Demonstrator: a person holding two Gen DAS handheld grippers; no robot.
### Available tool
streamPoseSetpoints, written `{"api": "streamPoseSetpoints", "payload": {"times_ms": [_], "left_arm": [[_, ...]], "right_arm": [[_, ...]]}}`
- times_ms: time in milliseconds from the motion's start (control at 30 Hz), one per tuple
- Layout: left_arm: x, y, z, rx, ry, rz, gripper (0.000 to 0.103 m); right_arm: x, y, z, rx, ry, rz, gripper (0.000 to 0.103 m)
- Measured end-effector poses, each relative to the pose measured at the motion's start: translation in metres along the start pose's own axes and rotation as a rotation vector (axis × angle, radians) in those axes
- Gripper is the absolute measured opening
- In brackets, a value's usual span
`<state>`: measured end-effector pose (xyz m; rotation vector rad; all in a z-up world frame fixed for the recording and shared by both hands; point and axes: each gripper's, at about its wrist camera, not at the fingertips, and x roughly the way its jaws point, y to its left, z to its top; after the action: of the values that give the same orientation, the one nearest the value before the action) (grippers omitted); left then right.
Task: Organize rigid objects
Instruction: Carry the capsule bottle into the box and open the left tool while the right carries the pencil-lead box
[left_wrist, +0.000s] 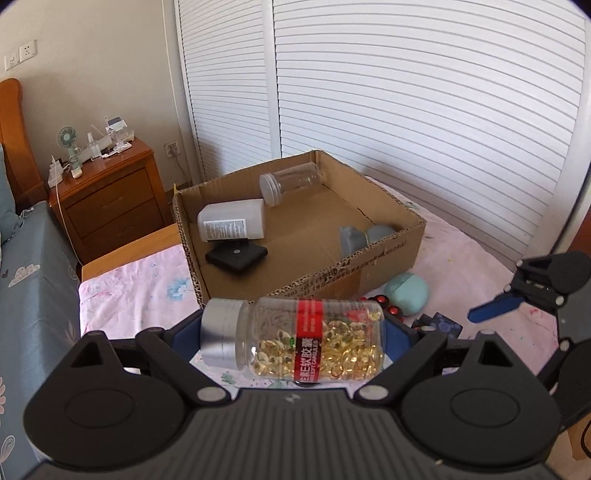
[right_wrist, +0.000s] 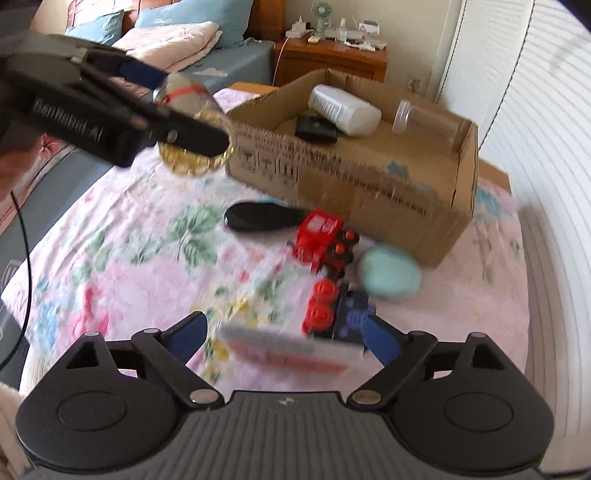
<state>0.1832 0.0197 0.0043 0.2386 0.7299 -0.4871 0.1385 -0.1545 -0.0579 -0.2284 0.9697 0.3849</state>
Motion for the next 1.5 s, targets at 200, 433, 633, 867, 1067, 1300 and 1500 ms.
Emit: {"api": "streamPoseSetpoints", "payload": {"times_ms": [200,433,633,867,1067,1300,1500], "left_arm": [[0.001,-0.002,-0.005,-0.013,0.008,-0.016,0.094],[0.000,-0.001,-0.007,-0.012,0.007,-0.018,0.094],[-0.001,0.001,-0.010,-0.011,0.010,-0.017,0.094],[-0.002,0.004,-0.009,-0.006,0.017,-0.010,0.094],[0.001,0.007,0.008,0.014,0.011,0.008,0.094],[0.027,0.012,0.048,0.008,-0.010,0.039,0.094],[0.055,0.026,0.059,-0.050,-0.044,0.062,0.096]], "right_arm": [[0.000,-0.002,-0.024,0.129,-0.052,0.015,0.100],[0.013,0.004,-0.032,0.203,-0.107,-0.038,0.100],[0.018,0.001,-0.029,0.211,-0.119,-0.080,0.094],[0.011,0.002,-0.025,0.165,-0.096,-0.090,0.094],[-0.017,-0.006,-0.004,0.112,-0.131,-0.080,0.094],[-0.038,-0.021,0.034,0.066,-0.215,-0.114,0.094],[-0.039,-0.037,0.065,0.066,-0.245,-0.134,0.094]]}}
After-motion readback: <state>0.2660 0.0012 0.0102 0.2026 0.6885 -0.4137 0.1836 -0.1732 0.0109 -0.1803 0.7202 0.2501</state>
